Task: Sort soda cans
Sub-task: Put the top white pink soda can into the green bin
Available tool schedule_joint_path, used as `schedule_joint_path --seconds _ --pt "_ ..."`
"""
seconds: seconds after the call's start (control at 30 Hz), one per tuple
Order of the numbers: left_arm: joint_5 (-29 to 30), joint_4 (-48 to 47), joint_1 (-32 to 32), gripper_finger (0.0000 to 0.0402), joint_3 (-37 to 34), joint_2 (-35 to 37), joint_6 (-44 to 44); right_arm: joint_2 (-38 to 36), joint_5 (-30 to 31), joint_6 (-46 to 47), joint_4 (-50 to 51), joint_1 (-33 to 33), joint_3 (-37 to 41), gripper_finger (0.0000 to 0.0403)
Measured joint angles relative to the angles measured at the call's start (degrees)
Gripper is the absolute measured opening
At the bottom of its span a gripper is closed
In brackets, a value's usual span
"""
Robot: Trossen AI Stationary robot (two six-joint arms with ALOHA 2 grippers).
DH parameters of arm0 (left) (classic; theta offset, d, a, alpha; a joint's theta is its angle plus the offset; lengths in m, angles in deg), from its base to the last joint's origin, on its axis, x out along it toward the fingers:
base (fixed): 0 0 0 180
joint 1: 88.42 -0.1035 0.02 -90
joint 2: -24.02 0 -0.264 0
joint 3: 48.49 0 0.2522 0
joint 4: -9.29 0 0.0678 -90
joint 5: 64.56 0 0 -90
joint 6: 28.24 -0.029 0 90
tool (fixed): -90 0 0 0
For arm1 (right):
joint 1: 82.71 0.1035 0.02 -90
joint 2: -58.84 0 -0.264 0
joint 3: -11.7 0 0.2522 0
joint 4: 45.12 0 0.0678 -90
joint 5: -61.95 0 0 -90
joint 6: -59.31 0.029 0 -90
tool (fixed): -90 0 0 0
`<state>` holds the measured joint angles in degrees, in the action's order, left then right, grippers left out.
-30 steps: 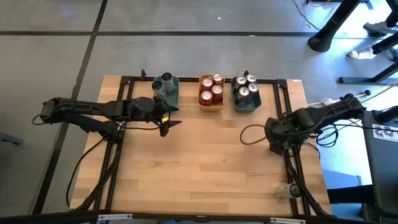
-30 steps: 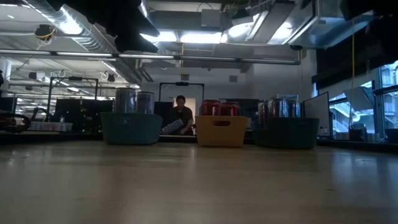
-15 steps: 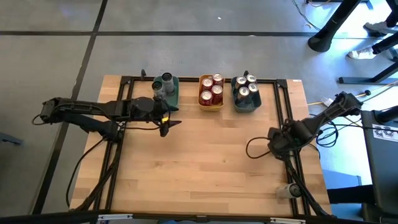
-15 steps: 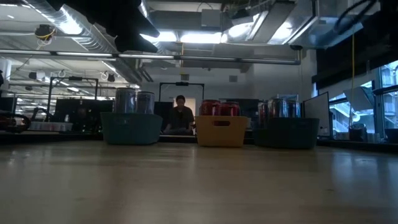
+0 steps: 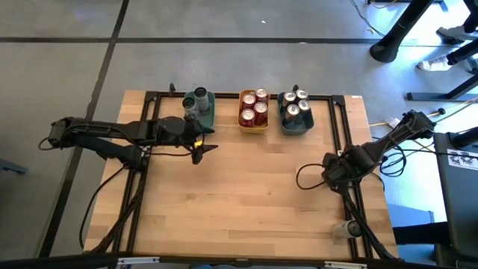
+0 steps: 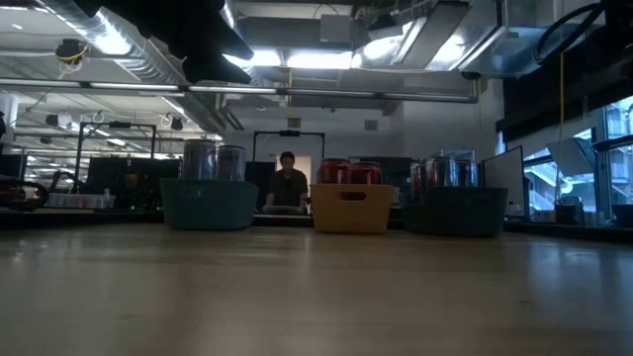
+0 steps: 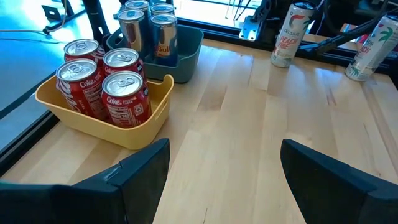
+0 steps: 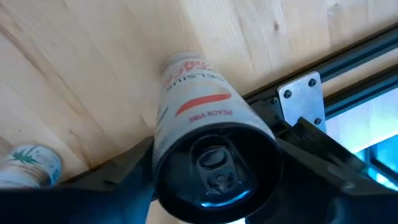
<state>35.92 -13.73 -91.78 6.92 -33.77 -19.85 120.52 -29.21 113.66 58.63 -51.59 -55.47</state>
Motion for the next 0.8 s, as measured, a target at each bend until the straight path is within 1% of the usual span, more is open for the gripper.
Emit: schedule_joint_path --seconds 0.07,0.1,0.27,0.4,0.53,0.6,0.7,0.8 --pt "0.0 0.0 0.0 0.0295 0.0 0.0 -0.3 -0.1 0.0 1.0 -0.1 0.0 -0.1 0.0249" --pt "0.0 -0.1 0.0 0.0295 0.0 0.0 -0.3 -0.1 0.1 1.3 -0.3 0.0 -0.1 0.0241" --pt "0.0 -0.6 0.0 0.0295 0.0 0.0 0.3 0.5 1.4 4.9 -4.3 0.0 -1.5 0.0241" --pt "0.0 -0.7 0.0 0.0295 0.0 0.0 0.2 0.9 6.4 6.7 -8.6 0.0 -4.6 0.0241" --pt "0.0 -0.5 0.0 0.0295 0.0 -0.5 0.6 2.4 14.8 6.0 -14.7 0.0 -7.6 0.0241" --pt "0.0 -0.2 0.4 0.0295 0.0 -1.3 0.7 3.3 19.1 4.2 -17.8 0.0 -8.6 0.0243" --pt "0.0 2.7 1.7 0.0295 0.0 -3.3 0.9 5.0 24.7 0.6 -22.3 -1.0 -9.5 0.0244" --pt "0.0 7.4 3.1 0.0295 0.0 -6.0 0.8 6.4 27.4 -4.7 -29.0 -3.5 -9.6 0.0243"
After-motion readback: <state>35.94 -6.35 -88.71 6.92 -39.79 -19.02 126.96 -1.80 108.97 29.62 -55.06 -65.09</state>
